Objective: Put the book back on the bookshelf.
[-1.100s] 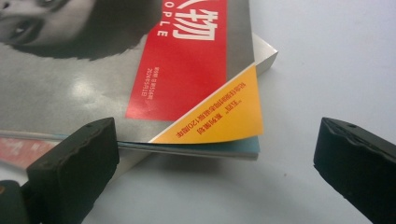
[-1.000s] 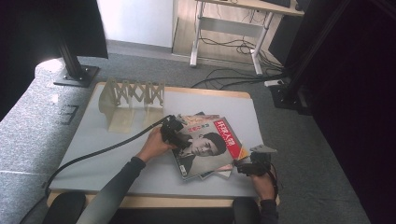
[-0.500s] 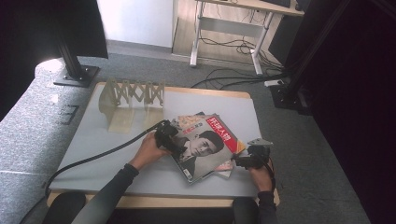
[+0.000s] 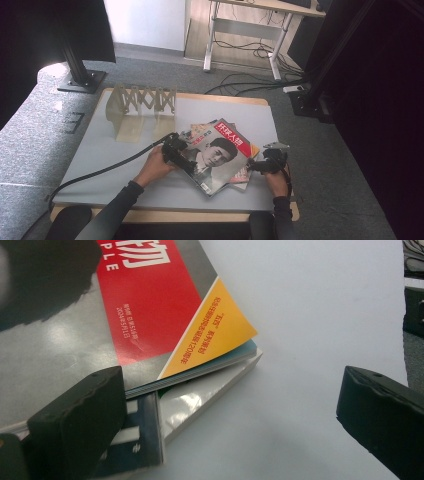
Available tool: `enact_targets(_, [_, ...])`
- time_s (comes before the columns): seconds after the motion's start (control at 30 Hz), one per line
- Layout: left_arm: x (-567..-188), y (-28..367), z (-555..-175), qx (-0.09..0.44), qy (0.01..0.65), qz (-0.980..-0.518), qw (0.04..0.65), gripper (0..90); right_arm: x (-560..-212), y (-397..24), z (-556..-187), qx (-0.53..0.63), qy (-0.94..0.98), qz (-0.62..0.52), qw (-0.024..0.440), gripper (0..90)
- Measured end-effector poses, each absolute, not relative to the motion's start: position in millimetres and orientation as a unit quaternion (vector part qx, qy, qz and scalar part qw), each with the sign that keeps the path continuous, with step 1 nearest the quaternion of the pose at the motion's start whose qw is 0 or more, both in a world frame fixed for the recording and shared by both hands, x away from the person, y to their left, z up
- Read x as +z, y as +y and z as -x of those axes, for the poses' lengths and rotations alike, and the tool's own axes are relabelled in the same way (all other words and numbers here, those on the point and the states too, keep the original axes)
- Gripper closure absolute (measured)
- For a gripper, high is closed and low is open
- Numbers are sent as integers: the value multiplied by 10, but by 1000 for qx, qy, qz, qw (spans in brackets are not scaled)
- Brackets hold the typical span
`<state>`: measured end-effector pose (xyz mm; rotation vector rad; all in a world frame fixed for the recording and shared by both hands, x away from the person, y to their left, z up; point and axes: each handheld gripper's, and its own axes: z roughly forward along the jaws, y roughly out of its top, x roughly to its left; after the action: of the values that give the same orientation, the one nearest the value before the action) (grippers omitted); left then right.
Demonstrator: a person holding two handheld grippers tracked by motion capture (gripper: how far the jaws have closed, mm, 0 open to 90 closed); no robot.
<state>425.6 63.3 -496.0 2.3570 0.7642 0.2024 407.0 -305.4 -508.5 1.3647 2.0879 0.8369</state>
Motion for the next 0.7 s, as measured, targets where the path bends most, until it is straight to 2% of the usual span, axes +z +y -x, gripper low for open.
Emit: enact_targets(0.7, [-5029, 638, -3954, 84, 298, -894, 324, 0, -5114, -2979, -4494, 303, 767, -504, 257, 23])
